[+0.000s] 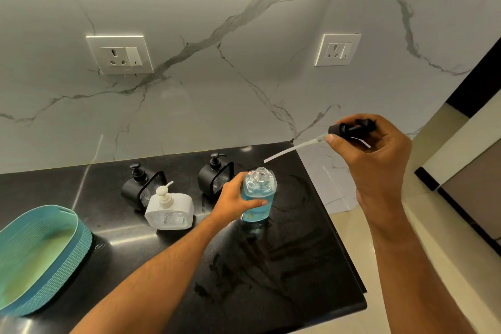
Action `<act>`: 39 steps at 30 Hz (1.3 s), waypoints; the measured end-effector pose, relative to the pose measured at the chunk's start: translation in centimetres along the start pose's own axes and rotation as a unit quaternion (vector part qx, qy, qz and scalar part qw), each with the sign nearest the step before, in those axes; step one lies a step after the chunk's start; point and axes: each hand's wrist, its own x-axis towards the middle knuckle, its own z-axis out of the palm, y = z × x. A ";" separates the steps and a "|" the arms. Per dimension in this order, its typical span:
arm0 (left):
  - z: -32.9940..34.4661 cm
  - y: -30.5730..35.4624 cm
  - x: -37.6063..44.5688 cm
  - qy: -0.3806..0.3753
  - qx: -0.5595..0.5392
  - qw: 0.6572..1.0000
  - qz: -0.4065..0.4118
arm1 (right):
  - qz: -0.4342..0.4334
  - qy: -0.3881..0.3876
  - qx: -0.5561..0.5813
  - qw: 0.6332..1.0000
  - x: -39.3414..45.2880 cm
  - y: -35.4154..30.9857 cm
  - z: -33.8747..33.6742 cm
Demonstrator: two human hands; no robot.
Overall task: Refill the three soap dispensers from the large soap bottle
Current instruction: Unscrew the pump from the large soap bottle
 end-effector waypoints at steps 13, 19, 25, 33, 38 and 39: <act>0.3 1.0 1.8 -0.004 -0.016 1.000 0.007 | 0.077 0.095 -0.027 0.992 -2.9 10.4 1.3; 0.7 1.1 3.5 0.007 -0.024 1.000 0.001 | 0.133 0.120 -0.056 0.982 -6.6 16.3 3.1; 0.8 1.0 5.0 0.002 -0.029 1.000 -0.007 | 0.153 0.090 -0.100 0.979 -10.5 21.5 4.8; 0.6 0.7 4.9 -0.012 -0.043 0.999 -0.010 | 0.200 0.041 -0.146 0.968 -14.0 24.7 5.5; 0.8 0.7 4.7 -0.009 -0.046 0.999 -0.005 | 0.227 -0.016 -0.194 0.954 -14.9 25.1 5.9; 0.9 0.7 4.6 -0.008 -0.045 0.999 -0.006 | 0.227 -0.024 -0.201 0.953 -14.9 25.1 6.0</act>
